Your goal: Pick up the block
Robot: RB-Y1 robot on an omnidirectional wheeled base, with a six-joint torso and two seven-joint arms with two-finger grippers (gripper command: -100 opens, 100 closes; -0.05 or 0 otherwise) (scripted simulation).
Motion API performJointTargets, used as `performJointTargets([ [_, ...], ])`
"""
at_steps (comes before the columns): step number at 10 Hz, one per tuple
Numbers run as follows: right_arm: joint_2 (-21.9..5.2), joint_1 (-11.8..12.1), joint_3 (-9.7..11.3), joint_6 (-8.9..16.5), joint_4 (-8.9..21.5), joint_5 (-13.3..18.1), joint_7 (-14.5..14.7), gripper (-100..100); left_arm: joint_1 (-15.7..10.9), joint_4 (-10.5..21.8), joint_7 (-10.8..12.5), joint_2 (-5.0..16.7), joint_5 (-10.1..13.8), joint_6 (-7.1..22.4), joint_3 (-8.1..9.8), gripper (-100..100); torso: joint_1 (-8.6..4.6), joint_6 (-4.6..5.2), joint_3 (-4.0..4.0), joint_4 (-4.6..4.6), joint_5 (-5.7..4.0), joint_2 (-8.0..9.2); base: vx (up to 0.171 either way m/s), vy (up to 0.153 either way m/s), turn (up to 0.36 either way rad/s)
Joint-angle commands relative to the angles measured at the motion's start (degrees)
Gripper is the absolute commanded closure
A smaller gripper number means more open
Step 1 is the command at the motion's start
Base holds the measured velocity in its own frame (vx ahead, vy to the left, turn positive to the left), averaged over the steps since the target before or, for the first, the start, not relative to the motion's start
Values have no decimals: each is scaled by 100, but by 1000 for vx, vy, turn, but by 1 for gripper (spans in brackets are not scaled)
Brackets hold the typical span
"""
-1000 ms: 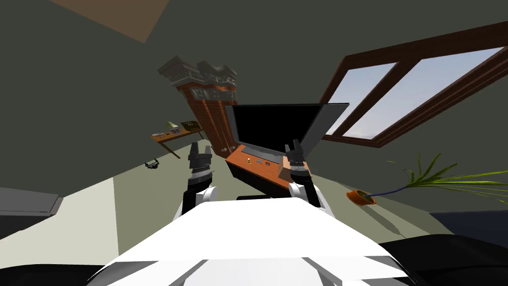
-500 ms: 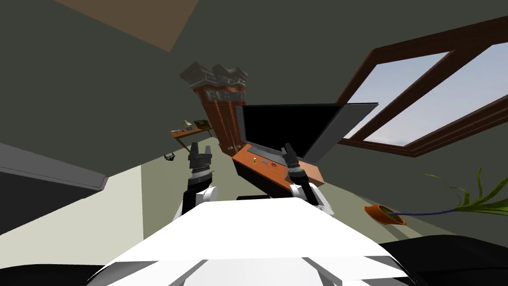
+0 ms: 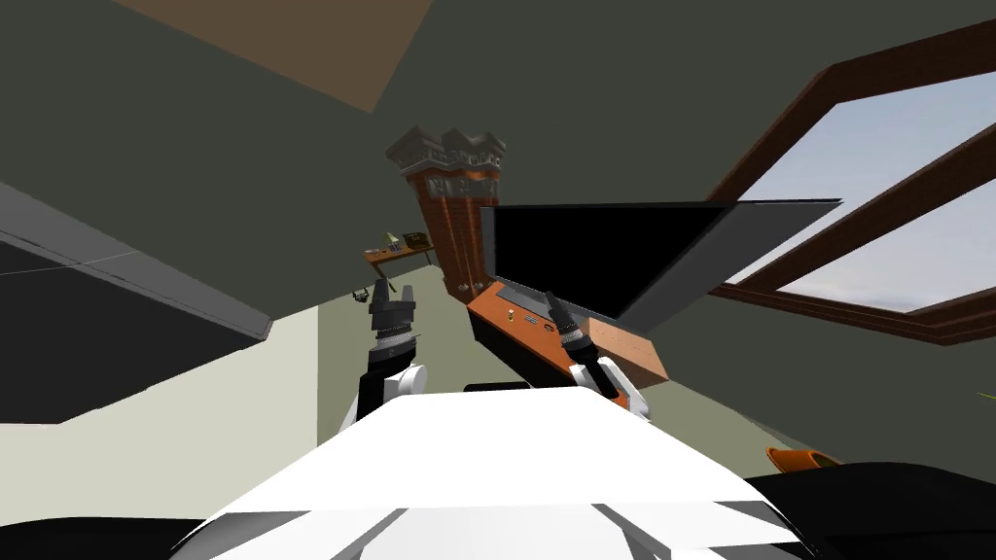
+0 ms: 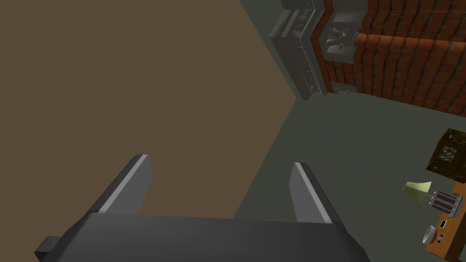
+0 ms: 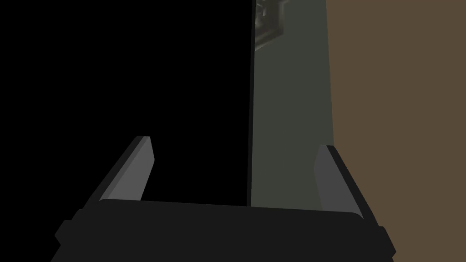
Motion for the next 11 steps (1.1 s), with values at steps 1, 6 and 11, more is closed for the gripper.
performJointTargets([
  [1, -286, -54, 99, -111, 286, 286, -15, -100, 0, 0, 0, 0, 0, 0, 0, 0, 0, 0, 0, 0, 0, 0, 1, 55, 379],
  [6, -824, -199, 412, -300, 1255, 945, -57, -100, 1, 0, 0, 0, 0, 0, 1, 0, -3, 5, -3, -1, 0, -6, 19, 42, 211],
  [11, -1144, -300, 666, -405, 2000, 1411, -115, -100, 1, 0, 0, 0, 0, 0, 0, 0, -9, 1, -7, -2, -1, -12, 36, 17, 180],
])
